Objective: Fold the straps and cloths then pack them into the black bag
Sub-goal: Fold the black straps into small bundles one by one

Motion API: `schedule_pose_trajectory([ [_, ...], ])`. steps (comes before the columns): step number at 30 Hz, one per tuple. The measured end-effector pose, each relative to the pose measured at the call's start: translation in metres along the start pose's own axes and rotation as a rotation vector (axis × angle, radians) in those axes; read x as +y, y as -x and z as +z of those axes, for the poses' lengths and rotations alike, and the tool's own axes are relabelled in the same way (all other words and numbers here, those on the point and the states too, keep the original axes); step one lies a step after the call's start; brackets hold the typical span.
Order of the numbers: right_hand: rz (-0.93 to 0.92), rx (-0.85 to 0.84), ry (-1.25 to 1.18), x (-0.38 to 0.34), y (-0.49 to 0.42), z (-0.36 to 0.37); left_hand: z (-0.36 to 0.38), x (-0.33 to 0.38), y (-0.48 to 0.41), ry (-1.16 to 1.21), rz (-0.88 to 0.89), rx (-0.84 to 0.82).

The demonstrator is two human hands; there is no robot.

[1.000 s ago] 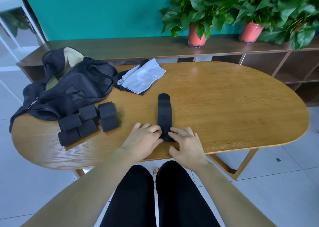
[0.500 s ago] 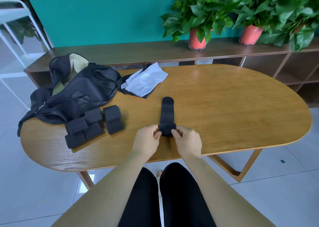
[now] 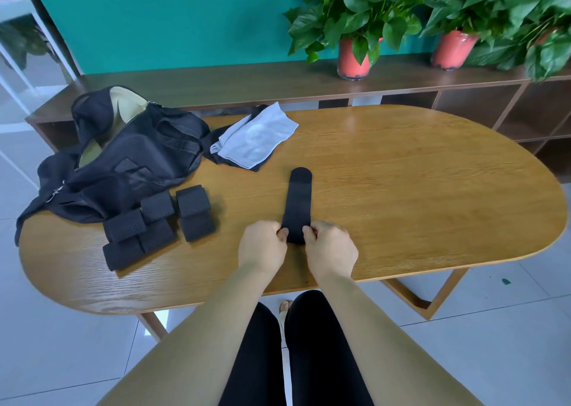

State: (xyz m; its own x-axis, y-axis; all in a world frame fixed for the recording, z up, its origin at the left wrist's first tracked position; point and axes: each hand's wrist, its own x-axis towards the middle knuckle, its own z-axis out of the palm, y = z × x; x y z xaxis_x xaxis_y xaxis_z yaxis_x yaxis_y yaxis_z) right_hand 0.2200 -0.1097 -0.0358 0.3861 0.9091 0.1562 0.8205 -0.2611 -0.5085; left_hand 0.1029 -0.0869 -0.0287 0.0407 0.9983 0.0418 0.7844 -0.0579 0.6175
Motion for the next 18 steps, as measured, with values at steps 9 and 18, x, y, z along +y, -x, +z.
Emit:
schedule_pose_trajectory([
  [9, -0.015, 0.007, 0.015, 0.001, -0.002, 0.000, 0.003, 0.001, -0.002, -0.278, 0.192, 0.033],
  [18, -0.200, 0.041, -0.118, 0.013, 0.002, 0.003, -0.014, -0.007, -0.001, -0.401, 0.404, -0.205],
])
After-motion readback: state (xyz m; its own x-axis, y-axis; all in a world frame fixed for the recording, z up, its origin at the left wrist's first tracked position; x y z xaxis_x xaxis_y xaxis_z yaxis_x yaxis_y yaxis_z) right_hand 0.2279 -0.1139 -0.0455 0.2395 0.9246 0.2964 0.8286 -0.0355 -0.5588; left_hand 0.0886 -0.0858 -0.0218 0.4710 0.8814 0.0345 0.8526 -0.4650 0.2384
